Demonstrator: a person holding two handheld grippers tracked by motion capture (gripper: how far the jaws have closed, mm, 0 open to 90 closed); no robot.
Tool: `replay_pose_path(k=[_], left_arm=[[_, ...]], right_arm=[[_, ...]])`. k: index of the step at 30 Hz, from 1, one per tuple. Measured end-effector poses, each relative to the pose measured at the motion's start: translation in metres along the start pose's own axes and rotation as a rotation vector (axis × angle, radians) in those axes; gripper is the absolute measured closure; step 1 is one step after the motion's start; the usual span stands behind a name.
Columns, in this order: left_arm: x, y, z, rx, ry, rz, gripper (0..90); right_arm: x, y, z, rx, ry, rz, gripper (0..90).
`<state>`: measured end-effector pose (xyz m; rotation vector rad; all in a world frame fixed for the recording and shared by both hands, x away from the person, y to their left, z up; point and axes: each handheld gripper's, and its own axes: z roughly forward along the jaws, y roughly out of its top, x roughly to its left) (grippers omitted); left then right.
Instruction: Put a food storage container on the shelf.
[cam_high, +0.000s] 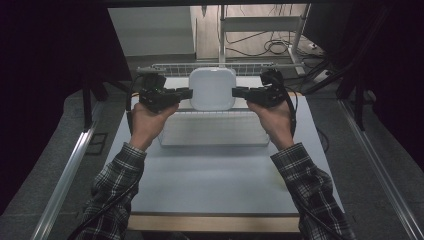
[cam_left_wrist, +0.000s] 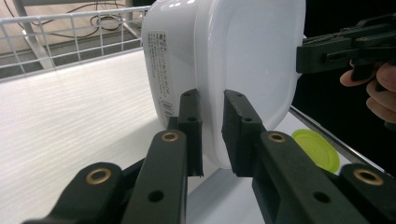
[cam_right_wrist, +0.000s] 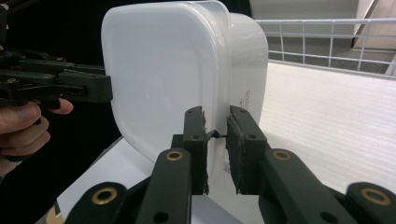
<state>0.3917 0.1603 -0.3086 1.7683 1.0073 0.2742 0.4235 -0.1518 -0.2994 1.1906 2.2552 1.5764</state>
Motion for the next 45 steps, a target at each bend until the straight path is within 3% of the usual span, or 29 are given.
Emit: replay_pose_path(k=[12,20,29,32,35,40,45], left_arm=[[0.007,-0.002,0.005,-0.004,-0.008,0.006,75.2],[0.006,0.000,0.010,-0.007,0.020,0.051,69.4],[0.008,0.002,0.018,-0.002,0.055,0.076,62.2],[0.009,0.002,0.019,-0.008,0.048,0.067,61.1],[0.011,0.003,0.019,-0.008,0.040,0.069,60.4],[0.014,0.005,0.022,-0.009,0.068,0.099,57.3],[0.015,0.006,0.023,-0.012,0.071,0.096,54.7]], right_arm=[[-0.006,0.002,0.008,0.014,0.007,0.026,77.5],[-0.006,0.005,0.012,0.007,-0.013,0.003,73.8],[-0.004,0.007,0.020,0.011,-0.041,-0.034,67.1],[-0.003,0.006,0.022,0.015,-0.049,-0.041,66.4],[-0.005,0.006,0.022,0.010,-0.045,-0.036,66.1],[-0.005,0.006,0.023,0.011,-0.040,-0.033,64.0],[-0.008,0.007,0.024,0.010,-0.037,-0.028,62.7]])
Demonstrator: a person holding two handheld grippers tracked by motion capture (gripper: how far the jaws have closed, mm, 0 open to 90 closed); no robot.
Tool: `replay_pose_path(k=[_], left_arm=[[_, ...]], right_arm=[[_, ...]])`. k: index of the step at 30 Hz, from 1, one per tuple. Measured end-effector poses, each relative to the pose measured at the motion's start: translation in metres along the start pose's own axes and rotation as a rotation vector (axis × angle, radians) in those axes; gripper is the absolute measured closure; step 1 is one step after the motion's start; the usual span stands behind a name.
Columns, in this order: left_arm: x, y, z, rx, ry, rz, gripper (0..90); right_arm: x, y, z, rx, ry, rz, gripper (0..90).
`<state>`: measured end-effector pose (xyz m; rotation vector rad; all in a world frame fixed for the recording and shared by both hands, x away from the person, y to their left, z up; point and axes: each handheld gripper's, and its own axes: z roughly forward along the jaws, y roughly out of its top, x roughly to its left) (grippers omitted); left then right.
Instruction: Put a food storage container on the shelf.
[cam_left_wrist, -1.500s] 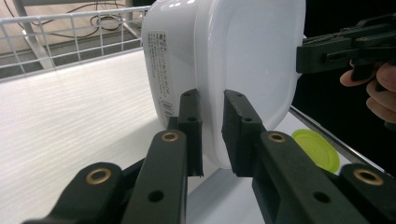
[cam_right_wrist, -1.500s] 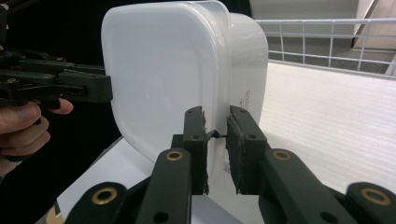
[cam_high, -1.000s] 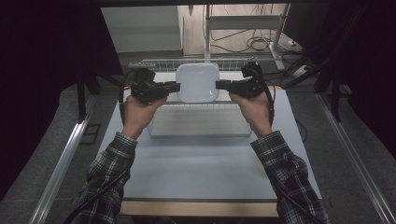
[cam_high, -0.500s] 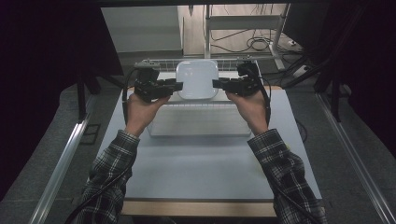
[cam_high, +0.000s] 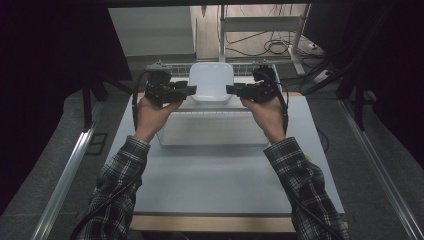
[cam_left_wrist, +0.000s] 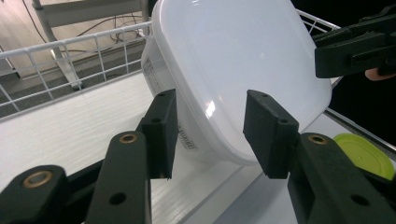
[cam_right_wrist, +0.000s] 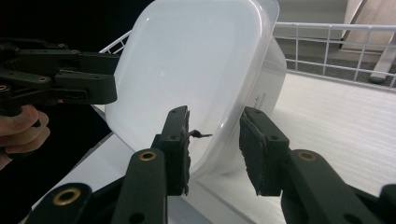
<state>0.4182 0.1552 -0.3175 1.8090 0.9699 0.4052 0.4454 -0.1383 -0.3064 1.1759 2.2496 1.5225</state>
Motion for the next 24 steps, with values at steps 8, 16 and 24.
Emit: replay_pose_path(k=[8,16,24], left_arm=[[0.005,0.003,0.004,-0.006,-0.014,-0.017,53.6],[0.013,0.009,0.010,-0.003,-0.015,-0.039,52.4],[0.012,0.011,0.013,-0.005,0.000,-0.035,48.8]], right_arm=[[-0.003,0.003,0.003,-0.015,-0.021,0.004,61.1],[-0.006,0.005,0.008,-0.042,-0.036,0.024,61.3],[-0.010,0.008,0.010,-0.057,-0.061,0.030,58.3]])
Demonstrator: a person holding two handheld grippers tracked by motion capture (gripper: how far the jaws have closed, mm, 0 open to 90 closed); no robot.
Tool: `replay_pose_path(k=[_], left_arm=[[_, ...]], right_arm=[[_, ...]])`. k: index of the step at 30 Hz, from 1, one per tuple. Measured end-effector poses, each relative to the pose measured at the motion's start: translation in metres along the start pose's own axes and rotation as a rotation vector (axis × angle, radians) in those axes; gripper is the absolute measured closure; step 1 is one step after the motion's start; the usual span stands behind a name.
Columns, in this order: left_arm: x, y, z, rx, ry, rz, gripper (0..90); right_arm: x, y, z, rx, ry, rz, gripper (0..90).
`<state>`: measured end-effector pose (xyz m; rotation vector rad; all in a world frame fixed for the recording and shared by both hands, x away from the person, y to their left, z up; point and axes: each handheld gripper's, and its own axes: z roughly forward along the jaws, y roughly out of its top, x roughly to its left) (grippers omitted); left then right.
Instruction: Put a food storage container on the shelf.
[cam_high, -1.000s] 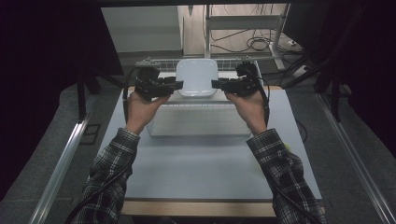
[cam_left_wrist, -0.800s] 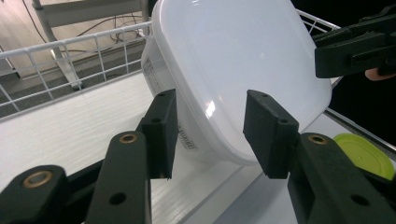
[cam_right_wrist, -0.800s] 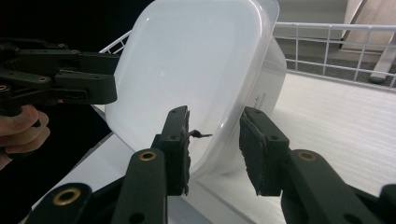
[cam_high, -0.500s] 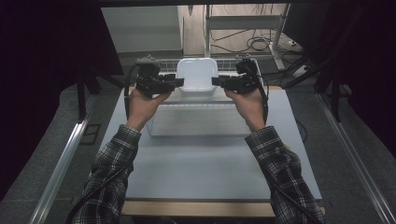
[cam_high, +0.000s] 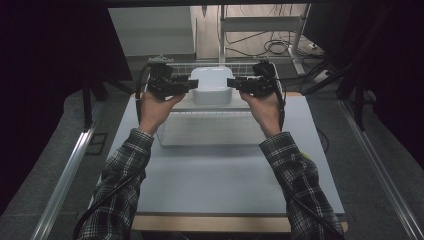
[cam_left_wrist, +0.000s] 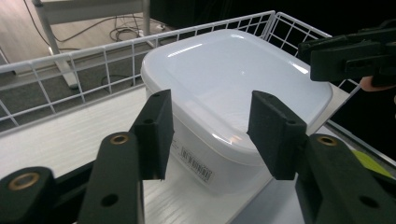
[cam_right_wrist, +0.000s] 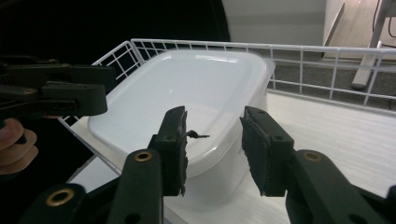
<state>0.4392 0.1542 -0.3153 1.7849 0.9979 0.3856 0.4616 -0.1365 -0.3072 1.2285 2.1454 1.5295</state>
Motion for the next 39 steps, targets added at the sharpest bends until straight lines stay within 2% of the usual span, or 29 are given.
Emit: replay_pose_path(k=[3,9,13,17,21,26,29,33,37,39], left_arm=[[-0.002,0.000,-0.002,-0.004,0.011,0.021,44.6],[-0.007,-0.003,-0.012,-0.024,-0.001,0.047,39.3],[-0.013,-0.012,-0.022,-0.036,-0.015,0.071,36.9],[-0.015,-0.019,-0.026,-0.039,-0.026,0.074,38.1],[-0.019,-0.032,-0.030,-0.036,-0.034,0.083,40.6],[-0.028,-0.054,-0.037,-0.032,-0.048,0.115,37.9],[-0.032,-0.061,-0.039,-0.032,-0.049,0.122,35.8],[-0.043,-0.077,-0.046,-0.022,-0.052,0.140,27.1],[-0.050,-0.087,-0.048,-0.004,-0.052,0.157,22.2],[-0.057,-0.098,-0.050,0.018,-0.057,0.172,18.6]], right_arm=[[0.000,0.000,-0.001,-0.006,-0.005,0.001,58.1],[0.003,-0.001,-0.008,-0.031,-0.001,-0.029,55.7],[0.007,-0.006,-0.019,-0.035,0.007,-0.068,54.3],[0.008,-0.012,-0.024,-0.039,0.019,-0.073,53.8],[0.009,-0.022,-0.030,-0.034,0.034,-0.088,53.5],[0.012,-0.042,-0.038,-0.026,0.060,-0.133,49.2],[0.013,-0.050,-0.041,-0.020,0.058,-0.146,46.1],[0.016,-0.069,-0.047,-0.005,0.054,-0.187,37.6],[0.018,-0.080,-0.051,0.003,0.067,-0.187,32.9],[0.021,-0.092,-0.055,0.008,0.081,-0.186,28.6]])
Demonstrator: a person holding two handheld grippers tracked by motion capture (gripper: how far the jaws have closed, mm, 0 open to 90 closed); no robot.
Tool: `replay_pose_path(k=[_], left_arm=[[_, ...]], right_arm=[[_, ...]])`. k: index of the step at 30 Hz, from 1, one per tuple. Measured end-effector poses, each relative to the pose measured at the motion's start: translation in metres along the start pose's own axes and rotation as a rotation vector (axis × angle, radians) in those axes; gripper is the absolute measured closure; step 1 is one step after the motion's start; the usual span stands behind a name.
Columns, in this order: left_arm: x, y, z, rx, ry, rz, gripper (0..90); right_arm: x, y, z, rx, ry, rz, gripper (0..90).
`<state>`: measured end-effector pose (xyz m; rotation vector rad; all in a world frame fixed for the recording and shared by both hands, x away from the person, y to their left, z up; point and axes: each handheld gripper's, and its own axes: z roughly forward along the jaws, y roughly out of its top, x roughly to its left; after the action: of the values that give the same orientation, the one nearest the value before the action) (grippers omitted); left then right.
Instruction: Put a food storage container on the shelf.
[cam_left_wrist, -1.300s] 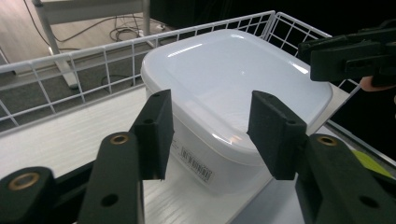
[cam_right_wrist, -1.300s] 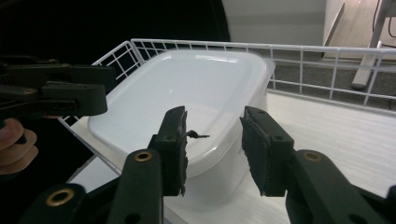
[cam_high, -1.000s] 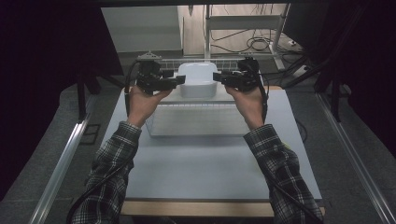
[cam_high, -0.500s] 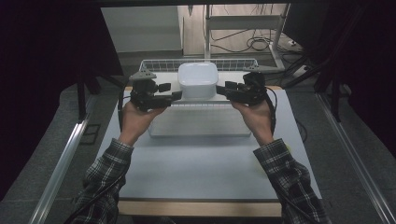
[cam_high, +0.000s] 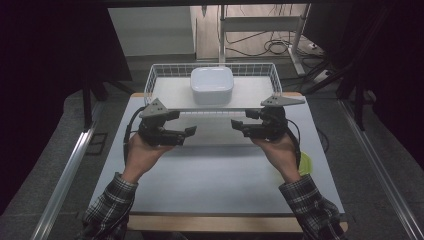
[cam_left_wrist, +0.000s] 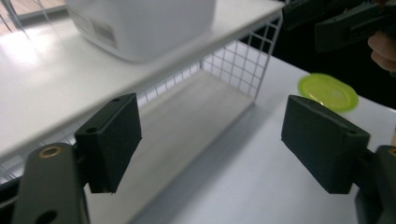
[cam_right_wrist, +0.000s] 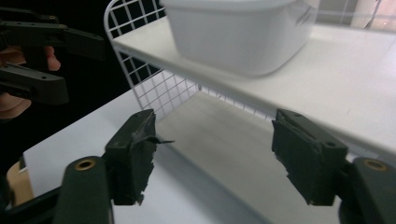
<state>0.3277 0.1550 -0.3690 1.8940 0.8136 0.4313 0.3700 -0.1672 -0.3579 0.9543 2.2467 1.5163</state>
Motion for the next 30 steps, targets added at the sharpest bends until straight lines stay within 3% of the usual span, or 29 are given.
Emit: replay_pose_path(k=[10,14,16,20,23,27,30], left_arm=[[-0.022,-0.032,-0.001,0.053,-0.017,-0.001,10.8],[-0.029,-0.051,0.000,0.078,-0.041,-0.009,7.1],[-0.034,-0.065,0.001,0.098,-0.033,-0.001,6.1],[-0.037,-0.077,-0.001,0.079,-0.030,-0.005,4.6],[-0.039,-0.089,-0.001,0.059,-0.015,0.015,3.7],[-0.041,-0.096,0.000,0.058,0.001,0.031,5.9],[-0.043,-0.102,0.004,0.071,-0.013,0.032,6.2]], right_arm=[[0.013,-0.034,-0.001,0.053,-0.028,-0.061,16.7],[0.014,-0.052,-0.001,0.074,-0.033,-0.073,10.9],[0.015,-0.059,-0.001,0.084,-0.030,-0.079,8.4],[0.016,-0.069,-0.001,0.098,-0.031,-0.093,7.2],[0.020,-0.080,-0.001,0.108,-0.025,-0.095,5.5],[0.023,-0.089,0.000,0.122,-0.024,-0.100,5.3],[0.026,-0.103,0.001,0.135,-0.009,-0.105,5.2]])
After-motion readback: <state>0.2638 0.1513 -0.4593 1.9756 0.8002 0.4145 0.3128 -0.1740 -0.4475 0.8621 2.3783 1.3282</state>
